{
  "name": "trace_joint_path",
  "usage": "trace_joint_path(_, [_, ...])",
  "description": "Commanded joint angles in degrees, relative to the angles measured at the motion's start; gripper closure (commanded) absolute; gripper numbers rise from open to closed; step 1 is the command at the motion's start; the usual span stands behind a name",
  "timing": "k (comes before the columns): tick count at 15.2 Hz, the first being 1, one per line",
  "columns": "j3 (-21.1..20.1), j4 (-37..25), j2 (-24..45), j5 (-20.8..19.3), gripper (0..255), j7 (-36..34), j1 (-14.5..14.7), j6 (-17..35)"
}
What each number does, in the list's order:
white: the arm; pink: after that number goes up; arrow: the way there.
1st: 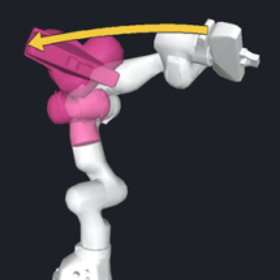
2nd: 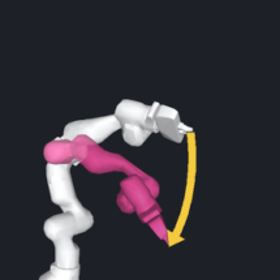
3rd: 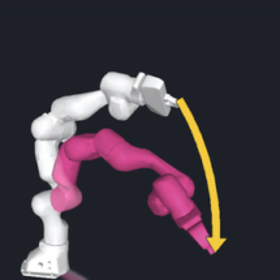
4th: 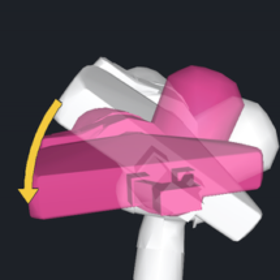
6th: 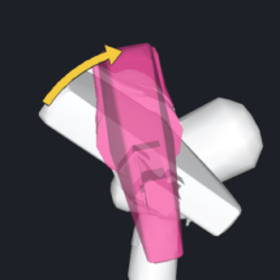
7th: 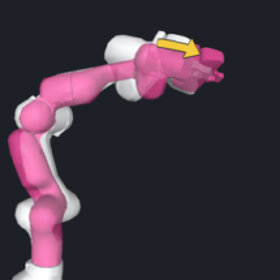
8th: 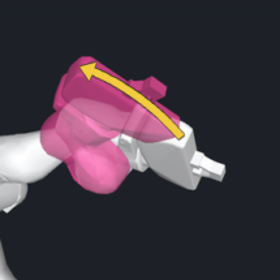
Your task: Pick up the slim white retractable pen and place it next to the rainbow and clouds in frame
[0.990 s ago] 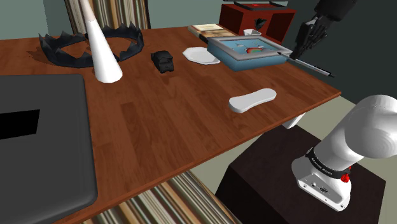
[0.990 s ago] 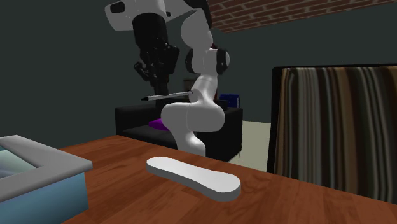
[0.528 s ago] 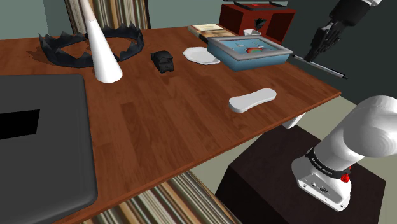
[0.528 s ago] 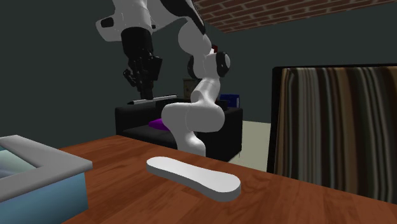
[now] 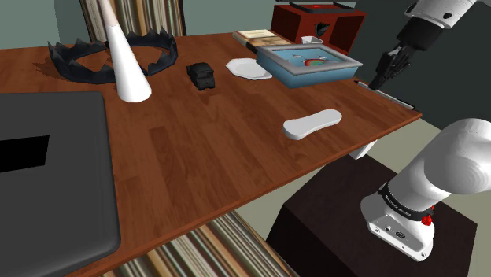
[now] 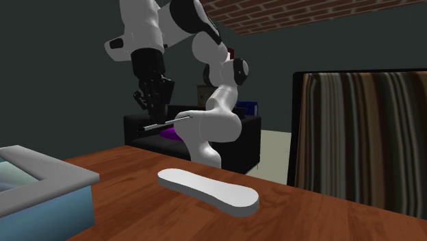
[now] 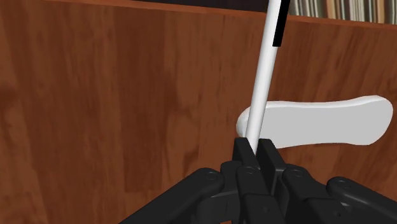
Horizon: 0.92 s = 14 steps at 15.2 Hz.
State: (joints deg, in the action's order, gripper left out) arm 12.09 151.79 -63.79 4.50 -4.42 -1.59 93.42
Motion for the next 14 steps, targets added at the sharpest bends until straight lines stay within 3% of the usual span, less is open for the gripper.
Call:
trace_joint_path(1, [0.2, 2.0, -0.6, -0.2, 255, 0.3, -0.2, 1.4])
trace_joint_path(14, [1.7, 12.6, -2.5, -1.6, 255, 2.4, -1.6, 9.7])
